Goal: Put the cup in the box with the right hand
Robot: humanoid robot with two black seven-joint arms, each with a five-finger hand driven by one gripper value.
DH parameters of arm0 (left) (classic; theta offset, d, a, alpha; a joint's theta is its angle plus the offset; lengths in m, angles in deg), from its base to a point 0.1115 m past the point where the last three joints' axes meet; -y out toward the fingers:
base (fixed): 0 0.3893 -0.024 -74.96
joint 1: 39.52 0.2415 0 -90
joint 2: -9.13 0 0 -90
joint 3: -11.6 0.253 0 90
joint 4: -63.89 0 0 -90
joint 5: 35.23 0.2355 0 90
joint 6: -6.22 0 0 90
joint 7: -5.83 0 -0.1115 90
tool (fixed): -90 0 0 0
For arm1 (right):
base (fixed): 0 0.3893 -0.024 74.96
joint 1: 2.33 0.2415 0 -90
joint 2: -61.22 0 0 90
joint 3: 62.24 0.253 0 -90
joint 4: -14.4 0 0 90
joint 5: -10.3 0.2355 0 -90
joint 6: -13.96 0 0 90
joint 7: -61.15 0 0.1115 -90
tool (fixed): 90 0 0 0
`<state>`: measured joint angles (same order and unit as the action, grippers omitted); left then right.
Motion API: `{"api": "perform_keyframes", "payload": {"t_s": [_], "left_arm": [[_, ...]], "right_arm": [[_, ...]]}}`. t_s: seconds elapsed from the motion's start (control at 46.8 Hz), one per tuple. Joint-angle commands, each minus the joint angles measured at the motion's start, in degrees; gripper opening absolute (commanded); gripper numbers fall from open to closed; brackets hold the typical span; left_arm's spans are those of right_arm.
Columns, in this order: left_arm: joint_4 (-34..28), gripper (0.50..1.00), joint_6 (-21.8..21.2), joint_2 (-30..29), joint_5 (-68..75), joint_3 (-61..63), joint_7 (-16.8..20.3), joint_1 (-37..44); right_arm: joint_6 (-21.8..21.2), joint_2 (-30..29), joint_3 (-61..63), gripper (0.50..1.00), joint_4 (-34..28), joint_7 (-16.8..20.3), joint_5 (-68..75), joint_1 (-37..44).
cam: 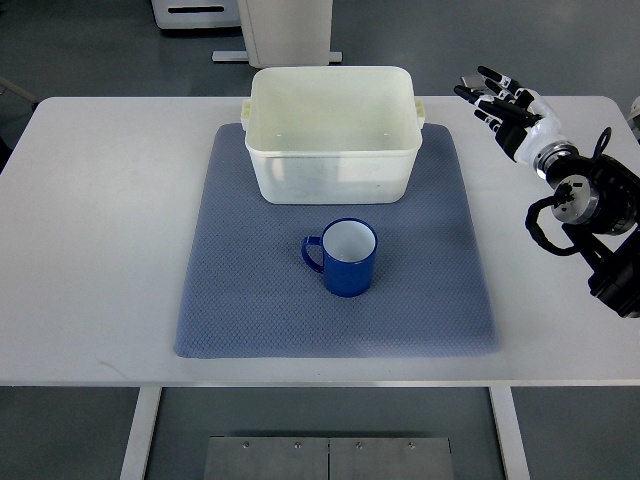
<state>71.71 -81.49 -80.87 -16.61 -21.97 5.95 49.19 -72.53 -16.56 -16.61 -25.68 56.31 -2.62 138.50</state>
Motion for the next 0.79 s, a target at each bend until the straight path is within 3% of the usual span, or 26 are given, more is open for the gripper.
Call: {"api": "perform_keyframes", "payload": {"t_s": [0.0,0.769], "left_arm": [[0.00,1.000,0.00,0.00,0.02,0.00,0.06,-0.03],[0.00,1.000,0.00,0.00,0.02,-0.09,0.06,0.15]], "right_arm": [[0.00,0.00,-0.27,0.998,0.00,0.01,0.00,0.07],[-0.09,0.00,-1.33,0.998,-0.08,-0.08,0.00,0.16]]}}
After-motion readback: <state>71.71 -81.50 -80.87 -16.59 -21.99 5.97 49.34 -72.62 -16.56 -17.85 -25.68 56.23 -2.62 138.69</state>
